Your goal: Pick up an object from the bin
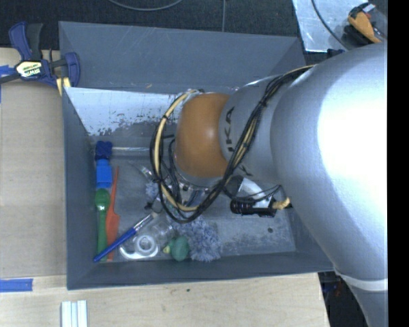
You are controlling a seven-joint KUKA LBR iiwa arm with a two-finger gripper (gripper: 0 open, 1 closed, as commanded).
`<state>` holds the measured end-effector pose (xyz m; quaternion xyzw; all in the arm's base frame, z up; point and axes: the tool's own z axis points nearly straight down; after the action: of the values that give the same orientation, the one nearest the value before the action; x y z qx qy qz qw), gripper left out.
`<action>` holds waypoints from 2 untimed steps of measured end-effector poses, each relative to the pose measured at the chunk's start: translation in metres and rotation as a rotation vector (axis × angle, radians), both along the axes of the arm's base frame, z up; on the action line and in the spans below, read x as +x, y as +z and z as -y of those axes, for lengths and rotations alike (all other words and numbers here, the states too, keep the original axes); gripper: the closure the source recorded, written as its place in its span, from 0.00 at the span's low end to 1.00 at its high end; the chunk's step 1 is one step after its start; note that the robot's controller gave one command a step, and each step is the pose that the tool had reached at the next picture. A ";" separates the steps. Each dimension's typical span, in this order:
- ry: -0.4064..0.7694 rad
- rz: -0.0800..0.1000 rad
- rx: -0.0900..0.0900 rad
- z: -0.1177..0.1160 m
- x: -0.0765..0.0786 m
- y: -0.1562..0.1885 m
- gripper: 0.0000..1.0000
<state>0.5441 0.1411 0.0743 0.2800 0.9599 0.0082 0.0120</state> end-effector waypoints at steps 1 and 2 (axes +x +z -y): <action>-0.001 -0.005 -0.001 0.001 -0.002 0.020 1.00; 0.000 -0.005 -0.002 0.001 -0.002 0.043 1.00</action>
Offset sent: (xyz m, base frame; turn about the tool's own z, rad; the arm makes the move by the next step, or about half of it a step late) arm -0.0015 -0.0005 0.0594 0.0004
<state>0.5423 0.1399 0.1173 0.2800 0.9599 0.0066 0.0098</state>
